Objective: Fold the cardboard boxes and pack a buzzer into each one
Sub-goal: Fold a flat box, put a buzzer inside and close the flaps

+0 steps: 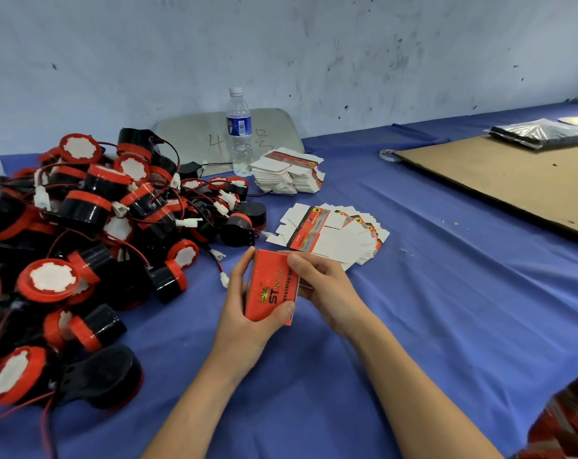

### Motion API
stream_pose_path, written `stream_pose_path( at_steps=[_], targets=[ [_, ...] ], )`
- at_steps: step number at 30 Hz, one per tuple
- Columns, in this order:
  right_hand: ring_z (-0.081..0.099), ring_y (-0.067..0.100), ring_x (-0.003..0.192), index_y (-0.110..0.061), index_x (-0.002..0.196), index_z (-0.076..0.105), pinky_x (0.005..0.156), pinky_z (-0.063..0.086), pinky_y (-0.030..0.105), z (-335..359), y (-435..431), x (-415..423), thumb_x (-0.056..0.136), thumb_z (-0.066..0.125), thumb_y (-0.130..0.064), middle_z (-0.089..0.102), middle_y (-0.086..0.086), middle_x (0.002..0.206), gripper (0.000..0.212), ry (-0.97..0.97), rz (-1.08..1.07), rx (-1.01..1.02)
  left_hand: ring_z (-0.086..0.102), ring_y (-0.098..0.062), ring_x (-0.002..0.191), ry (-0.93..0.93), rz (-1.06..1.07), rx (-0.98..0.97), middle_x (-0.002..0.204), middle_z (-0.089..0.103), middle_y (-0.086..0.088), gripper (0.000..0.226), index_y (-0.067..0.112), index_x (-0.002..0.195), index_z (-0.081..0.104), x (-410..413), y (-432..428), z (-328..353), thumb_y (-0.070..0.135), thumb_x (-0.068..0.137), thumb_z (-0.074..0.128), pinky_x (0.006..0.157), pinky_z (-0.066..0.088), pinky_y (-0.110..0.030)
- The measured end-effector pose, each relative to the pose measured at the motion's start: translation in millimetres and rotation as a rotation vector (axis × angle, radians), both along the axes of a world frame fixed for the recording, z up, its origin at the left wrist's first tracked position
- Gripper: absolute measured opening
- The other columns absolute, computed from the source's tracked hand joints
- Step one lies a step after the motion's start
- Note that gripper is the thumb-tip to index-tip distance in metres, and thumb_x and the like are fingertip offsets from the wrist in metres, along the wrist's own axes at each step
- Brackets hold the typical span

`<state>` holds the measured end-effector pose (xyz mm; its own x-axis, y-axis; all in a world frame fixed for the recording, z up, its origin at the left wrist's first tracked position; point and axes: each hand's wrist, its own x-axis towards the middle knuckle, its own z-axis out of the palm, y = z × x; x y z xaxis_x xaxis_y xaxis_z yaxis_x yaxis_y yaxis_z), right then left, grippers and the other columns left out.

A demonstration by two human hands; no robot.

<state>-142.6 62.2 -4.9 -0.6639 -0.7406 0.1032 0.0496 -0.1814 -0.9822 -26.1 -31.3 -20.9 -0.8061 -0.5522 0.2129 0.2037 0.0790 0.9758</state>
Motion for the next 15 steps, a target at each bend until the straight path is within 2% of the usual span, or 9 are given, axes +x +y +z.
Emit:
stream_pose_path(
  at_steps=[2, 4, 7, 10, 12, 15],
  targets=[
    [0.069, 0.011, 0.079, -0.018, 0.090, 0.072, 0.072, 0.054, 0.024, 0.6, -0.1, -0.3, 0.083, 0.066, -0.044, 0.073, -0.003, 0.081, 0.028, 0.015, -0.021, 0.011, 0.069, -0.022, 0.097, -0.016, -0.012, 0.004, 0.108, 0.069, 0.011, 0.077, 0.049, 0.135, 0.040, 0.1, 1.7, -0.7, 0.030, 0.070, 0.077, 0.087, 0.056, -0.044],
    [0.067, 0.009, 0.075, -0.020, 0.082, 0.071, 0.072, 0.053, 0.022, 0.5, 0.0, -0.7, 0.085, 0.063, -0.042, 0.071, -0.005, 0.077, 0.024, 0.029, -0.024, 0.020, 0.068, -0.022, 0.103, -0.016, -0.014, 0.048, 0.118, 0.067, 0.006, 0.062, 0.046, 0.134, 0.043, -0.4, 1.9, -1.1, 0.041, 0.081, 0.075, 0.085, 0.057, -0.043],
    [0.066, 0.008, 0.075, -0.018, 0.083, 0.069, 0.074, 0.052, 0.024, -0.1, 0.3, -1.4, 0.084, 0.061, -0.041, 0.070, -0.007, 0.075, 0.025, 0.039, -0.003, 0.016, 0.069, -0.019, 0.099, -0.004, 0.005, 0.084, 0.112, 0.069, 0.006, 0.051, 0.043, 0.131, 0.048, -0.2, -1.2, -0.5, 0.040, 0.082, 0.060, 0.070, 0.059, -0.033],
    [0.067, 0.009, 0.078, -0.018, 0.091, 0.067, 0.074, 0.053, 0.025, -2.3, -0.5, -0.6, 0.081, 0.067, -0.035, 0.071, -0.007, 0.080, 0.020, 0.037, 0.024, 0.005, 0.070, -0.018, 0.096, 0.006, 0.018, 0.054, 0.103, 0.071, 0.014, 0.046, 0.037, 0.129, 0.052, -0.1, -5.4, -1.3, 0.037, 0.084, 0.063, 0.065, 0.058, -0.030],
    [0.067, 0.008, 0.081, -0.022, 0.100, 0.065, 0.074, 0.053, 0.022, -3.6, -1.5, 0.8, 0.075, 0.072, -0.031, 0.070, -0.009, 0.083, 0.027, 0.108, 0.014, 0.037, 0.070, -0.019, 0.098, -0.009, 0.018, 0.018, 0.108, 0.070, 0.015, 0.047, 0.037, 0.131, 0.053, -0.6, -5.6, -1.8, 0.043, 0.087, 0.067, 0.069, 0.060, -0.037],
    [0.067, 0.007, 0.085, -0.029, 0.099, 0.067, 0.078, 0.053, 0.022, -3.0, -3.1, 3.1, 0.072, 0.074, -0.034, 0.071, -0.010, 0.087, 0.028, 0.145, -0.006, 0.050, 0.069, -0.014, 0.100, -0.017, 0.037, -0.042, 0.112, 0.067, 0.020, 0.055, 0.042, 0.130, 0.054, -0.3, -4.5, -4.0, 0.057, 0.078, 0.061, 0.081, 0.058, -0.047]
  ],
)
